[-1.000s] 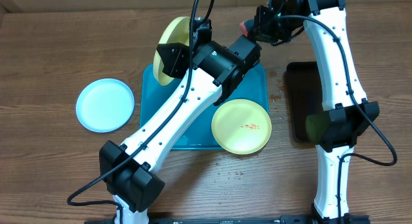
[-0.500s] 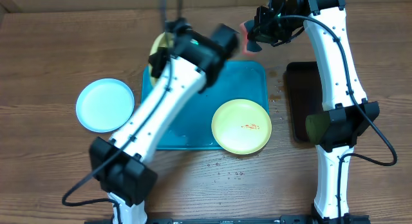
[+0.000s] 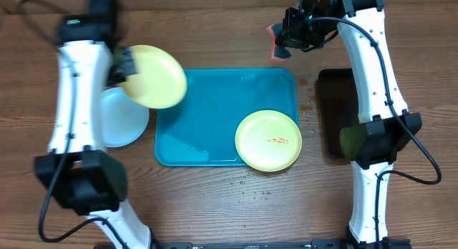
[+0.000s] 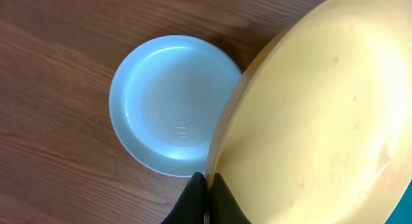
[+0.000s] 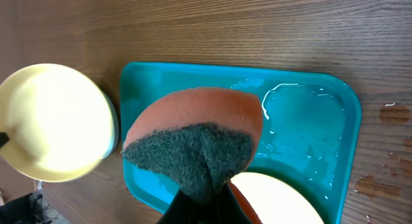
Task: Clean dirty plates on tray and stack at the side
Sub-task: 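Lift yellow plate with left gripper and carry it left onto white plate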
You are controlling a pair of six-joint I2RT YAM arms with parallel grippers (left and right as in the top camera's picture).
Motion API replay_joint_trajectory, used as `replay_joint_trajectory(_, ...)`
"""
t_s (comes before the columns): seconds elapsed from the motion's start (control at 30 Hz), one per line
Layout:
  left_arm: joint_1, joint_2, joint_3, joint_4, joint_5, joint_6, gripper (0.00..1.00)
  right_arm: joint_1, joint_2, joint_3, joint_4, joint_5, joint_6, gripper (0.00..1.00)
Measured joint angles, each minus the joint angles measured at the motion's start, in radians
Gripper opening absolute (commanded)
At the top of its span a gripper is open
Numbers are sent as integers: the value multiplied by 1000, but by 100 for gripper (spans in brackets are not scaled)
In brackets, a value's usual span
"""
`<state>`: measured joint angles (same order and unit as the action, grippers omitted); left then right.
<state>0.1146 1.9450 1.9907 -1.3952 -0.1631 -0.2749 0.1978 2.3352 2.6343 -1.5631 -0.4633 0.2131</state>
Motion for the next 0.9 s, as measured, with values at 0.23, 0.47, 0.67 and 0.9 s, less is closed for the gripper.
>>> replay_joint_trajectory(0.23, 298, 0, -9, 37, 129, 51, 4, 0, 0, 0, 0, 0, 0, 4)
replay_joint_trajectory(0.47, 439, 0, -148, 124, 157, 50, 4, 0, 0, 0, 0, 0, 0, 4)
replay_joint_trajectory(0.67, 450, 0, -303, 281, 176, 51, 4, 0, 0, 0, 0, 0, -1, 4)
replay_joint_trajectory(0.9, 450, 0, -471, 431, 226, 50, 4, 0, 0, 0, 0, 0, 0, 4)
